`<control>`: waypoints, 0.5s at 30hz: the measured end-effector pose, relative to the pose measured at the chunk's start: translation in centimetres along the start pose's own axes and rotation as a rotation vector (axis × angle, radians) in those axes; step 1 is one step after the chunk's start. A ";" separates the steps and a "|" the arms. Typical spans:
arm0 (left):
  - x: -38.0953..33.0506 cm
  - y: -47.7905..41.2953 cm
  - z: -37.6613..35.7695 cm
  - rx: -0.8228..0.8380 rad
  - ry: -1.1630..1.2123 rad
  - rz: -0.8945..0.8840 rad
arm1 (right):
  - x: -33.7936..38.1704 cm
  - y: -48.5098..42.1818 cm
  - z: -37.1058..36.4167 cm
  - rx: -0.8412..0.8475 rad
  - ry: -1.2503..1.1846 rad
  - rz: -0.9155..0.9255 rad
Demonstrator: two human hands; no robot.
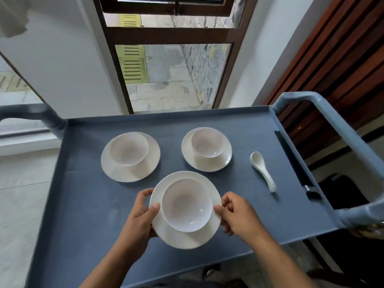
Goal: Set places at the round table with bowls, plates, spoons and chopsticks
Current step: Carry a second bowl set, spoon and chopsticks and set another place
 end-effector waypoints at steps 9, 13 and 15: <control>2.5 -2.0 -11.3 0.047 0.105 0.124 | -2.7 -5.1 11.4 0.039 0.009 0.078; 2.2 -2.1 -14.3 0.052 0.142 0.121 | -4.3 -8.7 16.1 -0.215 0.213 0.145; 2.0 -2.3 -15.0 0.025 0.145 0.114 | -4.9 -10.6 17.0 -0.272 0.455 0.171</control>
Point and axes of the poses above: each hand's wrist, its own y-axis away from the middle knuckle, its own z-axis out of the back of the hand, x = y × z, the point moved 6 cm from there along -y, towards the middle knuckle, and after that the axes turned 4 degrees about -x, right-handed, at the moved point
